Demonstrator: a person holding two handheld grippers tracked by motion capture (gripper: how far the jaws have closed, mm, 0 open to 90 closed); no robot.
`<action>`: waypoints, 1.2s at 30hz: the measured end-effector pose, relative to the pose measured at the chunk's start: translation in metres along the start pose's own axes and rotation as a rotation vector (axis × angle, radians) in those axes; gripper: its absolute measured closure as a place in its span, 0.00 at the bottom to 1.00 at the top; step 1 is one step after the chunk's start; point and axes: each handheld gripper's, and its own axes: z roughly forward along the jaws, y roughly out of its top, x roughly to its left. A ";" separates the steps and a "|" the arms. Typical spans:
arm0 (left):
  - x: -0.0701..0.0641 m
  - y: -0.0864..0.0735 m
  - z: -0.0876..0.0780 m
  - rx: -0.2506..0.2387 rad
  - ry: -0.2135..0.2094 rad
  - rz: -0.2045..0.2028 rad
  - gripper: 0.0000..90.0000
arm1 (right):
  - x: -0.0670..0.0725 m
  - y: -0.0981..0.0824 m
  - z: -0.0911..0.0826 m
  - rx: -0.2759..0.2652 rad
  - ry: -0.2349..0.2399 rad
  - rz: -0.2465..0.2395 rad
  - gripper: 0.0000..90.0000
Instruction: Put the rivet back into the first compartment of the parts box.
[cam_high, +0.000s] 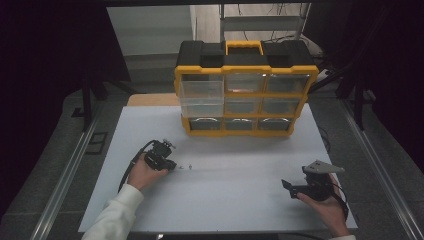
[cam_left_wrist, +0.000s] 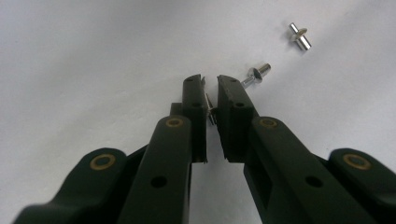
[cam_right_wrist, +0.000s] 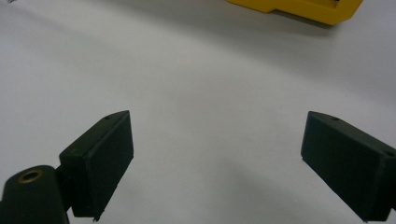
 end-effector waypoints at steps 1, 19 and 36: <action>0.000 0.000 0.000 0.000 0.000 0.000 0.92 | 0.000 0.000 0.000 0.000 0.000 0.000 0.11; 0.004 -0.003 -0.051 -0.131 -0.097 -0.029 0.92 | -0.001 -0.001 0.001 0.004 -0.002 -0.002 0.11; 0.012 0.010 -0.137 -0.299 -0.102 -0.022 0.92 | 0.000 -0.002 0.003 0.010 -0.006 0.000 0.11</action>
